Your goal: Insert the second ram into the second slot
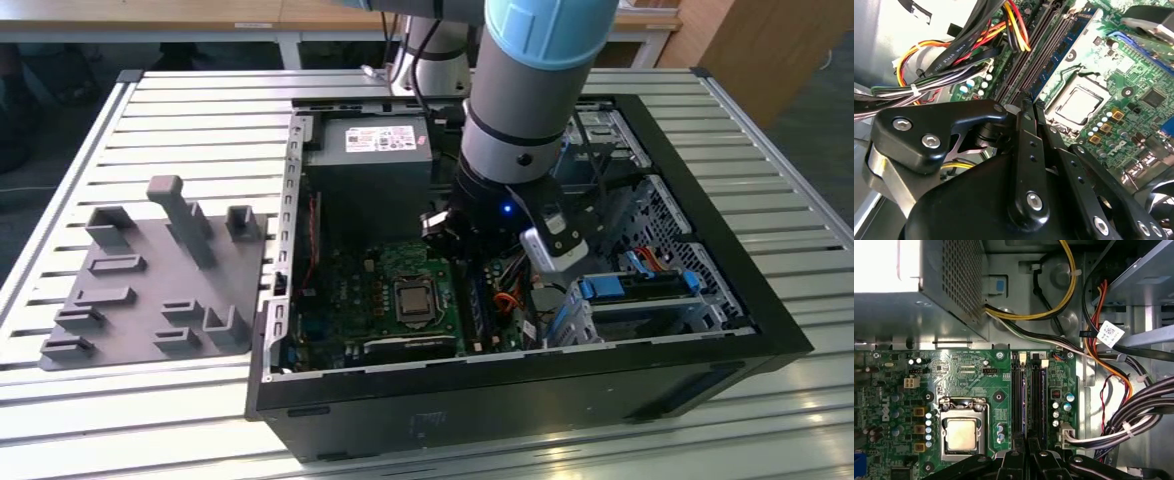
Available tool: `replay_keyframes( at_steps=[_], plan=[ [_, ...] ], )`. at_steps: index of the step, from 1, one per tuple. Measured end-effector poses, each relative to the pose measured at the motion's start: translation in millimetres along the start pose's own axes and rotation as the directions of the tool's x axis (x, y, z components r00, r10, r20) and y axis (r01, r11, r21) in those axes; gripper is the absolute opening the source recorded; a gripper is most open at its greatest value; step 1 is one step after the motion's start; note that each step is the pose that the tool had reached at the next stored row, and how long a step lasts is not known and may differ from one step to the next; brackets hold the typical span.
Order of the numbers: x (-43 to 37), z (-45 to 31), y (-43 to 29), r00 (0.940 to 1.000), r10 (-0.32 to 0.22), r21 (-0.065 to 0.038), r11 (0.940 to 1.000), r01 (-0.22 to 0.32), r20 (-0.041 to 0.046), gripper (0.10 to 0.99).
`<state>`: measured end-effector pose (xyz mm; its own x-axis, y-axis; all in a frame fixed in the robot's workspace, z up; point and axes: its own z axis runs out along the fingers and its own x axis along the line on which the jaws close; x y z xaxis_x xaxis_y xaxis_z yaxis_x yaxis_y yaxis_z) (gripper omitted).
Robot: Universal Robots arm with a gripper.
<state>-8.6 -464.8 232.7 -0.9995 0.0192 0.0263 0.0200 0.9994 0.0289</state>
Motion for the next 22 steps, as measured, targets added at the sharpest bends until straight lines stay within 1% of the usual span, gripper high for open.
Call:
replay_keyframes(
  at_steps=[7,16,22],
  plan=[
    [-0.4,6.8,2.1,1.0,0.0,0.0,1.0,0.0,-0.0001,0.137],
    [-0.5,10.1,3.5,1.0,0.0,-0.001,1.0,0.0,-0.0001,0.137],
    [-0.5,10.2,3.5,1.0,0.0,-0.001,1.0,0.0,-0.0004,0.137]
  ],
)
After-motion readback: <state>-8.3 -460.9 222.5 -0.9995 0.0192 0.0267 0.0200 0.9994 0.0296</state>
